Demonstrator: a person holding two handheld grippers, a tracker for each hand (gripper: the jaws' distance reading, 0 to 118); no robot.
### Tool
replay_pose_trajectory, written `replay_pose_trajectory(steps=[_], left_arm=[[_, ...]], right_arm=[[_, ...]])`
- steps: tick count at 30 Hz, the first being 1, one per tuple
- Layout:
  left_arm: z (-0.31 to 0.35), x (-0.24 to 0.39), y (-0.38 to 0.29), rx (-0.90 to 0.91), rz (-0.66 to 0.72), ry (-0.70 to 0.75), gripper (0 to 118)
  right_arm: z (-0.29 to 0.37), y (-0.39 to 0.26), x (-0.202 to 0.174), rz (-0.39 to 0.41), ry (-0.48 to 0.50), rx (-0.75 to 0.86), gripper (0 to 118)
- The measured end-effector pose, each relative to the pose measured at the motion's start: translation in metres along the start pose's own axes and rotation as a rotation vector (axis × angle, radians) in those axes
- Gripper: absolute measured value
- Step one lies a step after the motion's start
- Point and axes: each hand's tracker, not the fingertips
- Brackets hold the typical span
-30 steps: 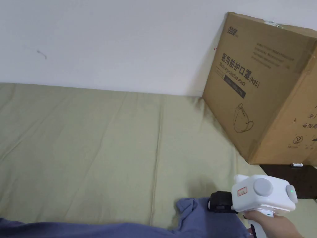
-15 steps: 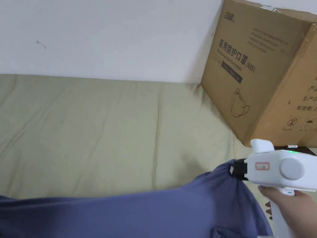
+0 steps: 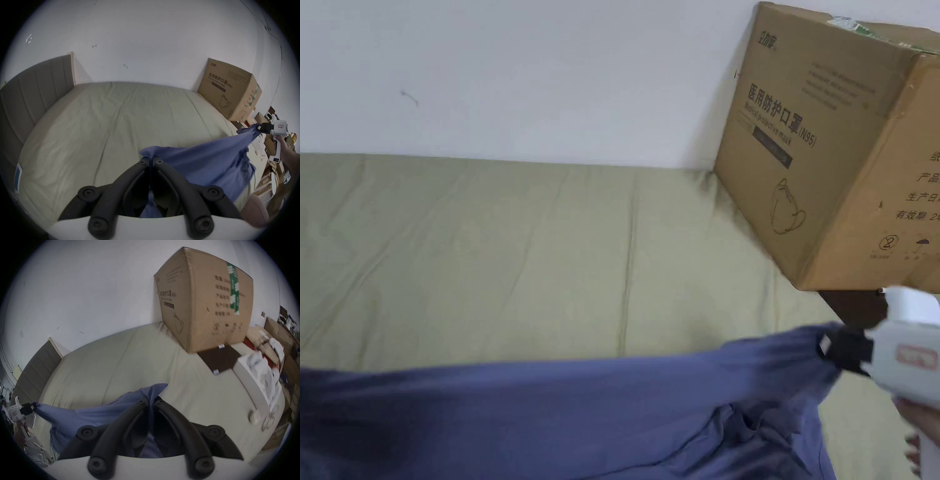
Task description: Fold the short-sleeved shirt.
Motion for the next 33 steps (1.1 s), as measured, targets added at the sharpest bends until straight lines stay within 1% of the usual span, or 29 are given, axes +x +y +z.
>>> replay_pose_trajectory(steps=[2,4,7,9,10,11,12,13,14,15,16,18,19,20,22,23,24,25,26,27,28,29,30,31,32,33], left_arm=[[0.02,-0.009,-0.033,-0.067,0.034,-0.034,2],[0.032,-0.015,-0.06,-0.116,0.05,-0.031,2],[0.034,-0.03,-0.1,-0.207,0.079,-0.09,2],[0.033,-0.033,-0.119,-0.231,0.077,-0.133,3],[0.033,-0.034,-0.125,-0.237,0.066,-0.128,8],[0.033,-0.031,-0.129,-0.249,0.054,-0.111,27],[0.036,-0.033,-0.13,-0.243,0.026,-0.058,52],[0.043,-0.021,-0.128,-0.23,0.035,-0.065,81],[0.049,-0.017,-0.126,-0.227,0.046,-0.065,112],[0.055,-0.015,-0.124,-0.207,0.056,-0.069,118],[0.065,-0.013,-0.116,-0.117,0.067,-0.09,116],[0.08,0.0,-0.101,-0.066,0.094,-0.081,115],[0.088,0.011,-0.093,-0.006,0.082,-0.086,115],[0.097,0.024,-0.084,0.073,0.066,-0.091,115],[0.109,0.046,-0.073,0.229,0.042,-0.078,116],[0.117,0.062,-0.067,0.315,0.031,-0.087,115],[0.125,0.076,-0.063,0.387,0.017,-0.093,114],[0.134,0.097,-0.062,0.477,-0.005,-0.064,110],[0.142,0.111,-0.061,0.563,-0.026,-0.045,97],[0.147,0.121,-0.06,0.609,-0.035,-0.031,73],[0.151,0.129,-0.058,0.65,-0.045,-0.022,37],[0.155,0.141,-0.059,0.662,-0.055,0.0,0],[0.155,0.147,-0.057,0.654,-0.071,0.032,0],[0.157,0.151,-0.061,0.642,-0.087,0.104,0],[0.154,0.151,-0.064,0.616,-0.056,0.059,0],[0.15,0.145,-0.059,0.573,-0.033,0.016,0]], right_arm=[[0.032,-0.045,0.013,-0.019,0.008,-0.073,4],[0.053,-0.082,0.022,-0.032,0.009,-0.141,4],[0.061,-0.129,0.035,-0.049,-0.017,-0.246,4],[0.054,-0.149,0.042,-0.099,-0.045,-0.235,4],[0.043,-0.151,0.054,-0.138,-0.053,-0.224,5],[0.041,-0.154,0.057,-0.174,-0.038,-0.201,12],[0.043,-0.155,0.057,-0.198,-0.037,-0.163,30],[0.05,-0.152,0.053,-0.197,-0.052,-0.111,56],[0.056,-0.148,0.051,-0.2,-0.048,-0.061,93],[0.062,-0.143,0.047,-0.188,-0.031,-0.027,110],[0.071,-0.136,0.041,-0.171,-0.016,0.01,115],[0.087,-0.124,0.026,-0.123,0.016,0.11,115],[0.094,-0.119,0.015,-0.089,0.052,0.171,115],[0.102,-0.115,0.0,-0.043,0.052,0.248,115],[0.12,-0.11,-0.035,0.068,0.008,0.356,115],[0.129,-0.109,-0.051,0.098,0.039,0.421,115],[0.138,-0.11,-0.065,0.125,0.044,0.491,115],[0.148,-0.113,-0.08,0.161,0.026,0.585,114],[0.156,-0.121,-0.093,0.184,0.02,0.685,107],[0.162,-0.125,-0.102,0.188,0.018,0.747,91],[0.167,-0.129,-0.112,0.182,0.018,0.789,55],[0.17,-0.13,-0.12,0.188,0.018,0.799,2],[0.172,-0.13,-0.126,0.199,0.001,0.786,1],[0.174,-0.129,-0.129,0.213,0.025,0.769,1],[0.174,-0.127,-0.129,0.219,0.086,0.732,1],[0.174,-0.125,-0.129,0.215,0.108,0.695,1]])
